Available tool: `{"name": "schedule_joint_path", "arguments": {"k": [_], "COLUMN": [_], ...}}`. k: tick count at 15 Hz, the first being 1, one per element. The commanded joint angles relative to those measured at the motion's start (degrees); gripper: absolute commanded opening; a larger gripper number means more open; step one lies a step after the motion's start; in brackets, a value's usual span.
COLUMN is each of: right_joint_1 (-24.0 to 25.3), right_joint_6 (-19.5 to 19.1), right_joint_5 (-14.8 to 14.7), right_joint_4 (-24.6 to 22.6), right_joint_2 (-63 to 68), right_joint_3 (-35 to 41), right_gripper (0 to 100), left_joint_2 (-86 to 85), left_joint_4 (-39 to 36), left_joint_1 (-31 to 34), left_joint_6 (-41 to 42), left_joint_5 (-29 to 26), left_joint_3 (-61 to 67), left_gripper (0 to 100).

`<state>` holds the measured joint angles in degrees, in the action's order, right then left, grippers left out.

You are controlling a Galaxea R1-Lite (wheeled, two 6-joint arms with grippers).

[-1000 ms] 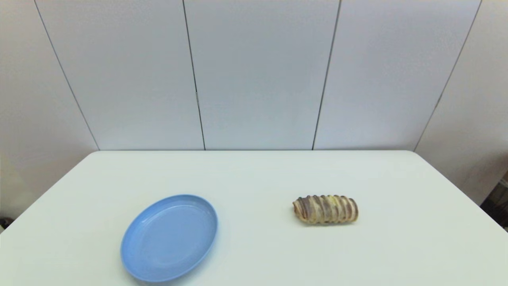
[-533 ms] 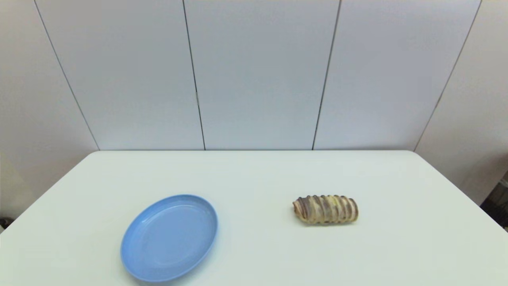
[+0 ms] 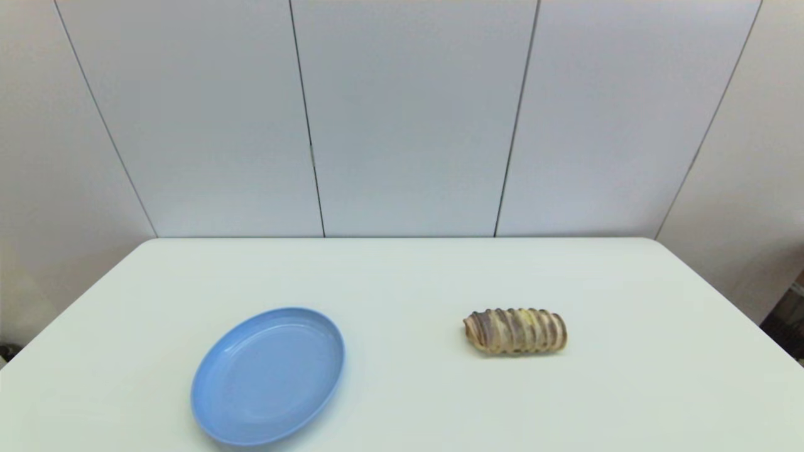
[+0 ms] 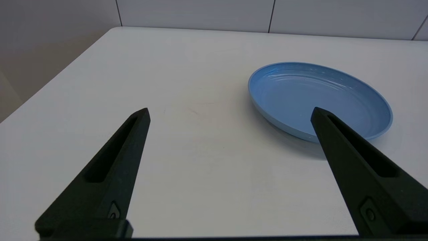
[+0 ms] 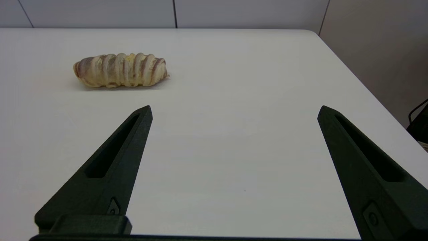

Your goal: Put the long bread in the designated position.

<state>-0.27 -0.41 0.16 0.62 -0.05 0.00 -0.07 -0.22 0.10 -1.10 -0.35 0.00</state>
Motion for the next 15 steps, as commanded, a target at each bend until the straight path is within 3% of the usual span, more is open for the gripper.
{"name": "schedule_joint_path", "arguments": {"k": [1, 15], "right_joint_1": [0.0, 0.0], "right_joint_6": [-0.11, -0.11], "right_joint_5": [0.02, 0.02], "right_joint_4": [-0.01, -0.01], "right_joint_2": [0.05, 0.05], "right_joint_3": [0.0, 0.0], "right_gripper": [100, 100], "left_joint_2": [0.07, 0.16], "left_joint_4": [-0.04, 0.04], "left_joint_1": [0.08, 0.08], "left_joint_6": [-0.05, -0.57], "left_joint_5": [0.0, 0.0], "left_joint_3": [0.09, 0.09], "left_gripper": [100, 100]}}
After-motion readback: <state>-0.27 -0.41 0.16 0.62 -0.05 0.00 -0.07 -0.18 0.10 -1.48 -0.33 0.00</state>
